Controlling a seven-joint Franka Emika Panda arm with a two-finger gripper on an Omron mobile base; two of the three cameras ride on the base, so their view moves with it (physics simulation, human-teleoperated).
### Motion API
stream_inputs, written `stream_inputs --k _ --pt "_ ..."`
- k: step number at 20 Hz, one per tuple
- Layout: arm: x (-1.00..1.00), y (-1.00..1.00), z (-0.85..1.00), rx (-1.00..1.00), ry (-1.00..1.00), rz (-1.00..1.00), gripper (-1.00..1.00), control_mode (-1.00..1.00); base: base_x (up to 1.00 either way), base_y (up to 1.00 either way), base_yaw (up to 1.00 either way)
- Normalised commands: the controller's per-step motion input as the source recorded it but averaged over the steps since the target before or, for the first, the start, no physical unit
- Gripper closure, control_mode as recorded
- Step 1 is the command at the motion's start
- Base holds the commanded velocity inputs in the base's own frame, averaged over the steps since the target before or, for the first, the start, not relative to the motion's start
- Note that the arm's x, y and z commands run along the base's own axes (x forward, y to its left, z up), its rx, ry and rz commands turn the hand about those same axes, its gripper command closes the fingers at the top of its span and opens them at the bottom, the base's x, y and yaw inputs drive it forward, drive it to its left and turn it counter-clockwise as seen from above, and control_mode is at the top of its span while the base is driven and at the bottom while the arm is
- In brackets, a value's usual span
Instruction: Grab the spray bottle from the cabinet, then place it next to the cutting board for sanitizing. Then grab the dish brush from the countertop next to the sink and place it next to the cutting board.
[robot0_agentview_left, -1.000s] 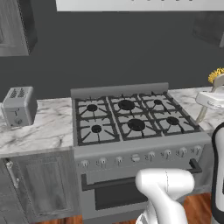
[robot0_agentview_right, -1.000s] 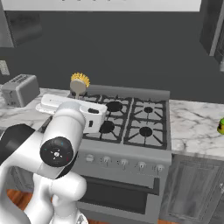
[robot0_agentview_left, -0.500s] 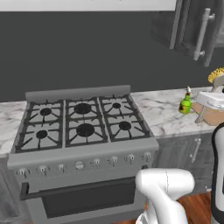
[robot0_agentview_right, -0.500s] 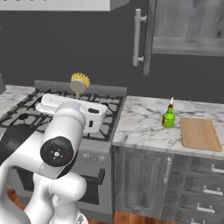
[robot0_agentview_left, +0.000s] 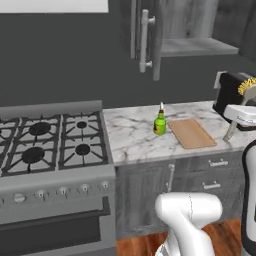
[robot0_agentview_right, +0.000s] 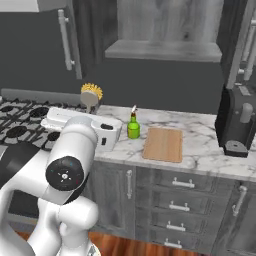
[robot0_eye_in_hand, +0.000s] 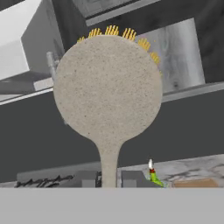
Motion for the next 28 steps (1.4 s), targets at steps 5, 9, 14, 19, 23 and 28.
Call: stream_inputs --k 5,9,14,19,23,28 --pt "0.0 0.0 0.0 0.0 0.0 0.0 1.0 1.0 0.65 -0.41 0.0" --pt "0.0 0.0 0.0 0.0 0.0 0.0 1.0 1.0 1.0 0.0 0.01" --pt "0.0 0.0 0.0 0.0 0.0 0.0 1.0 1.0 0.83 -0.24 0.05" --pt "0.0 0.0 0.0 0.0 0.0 0.0 1.0 1.0 0.58 -0.15 0.07" --pt "0.0 0.0 0.0 0.0 0.0 0.0 1.0 1.0 0.42 -0.09 0.04" --pt "0.7 -0.14 -0.54 -0.02 0.03 0.0 1.0 -1.0 0.0 0.0 0.0"
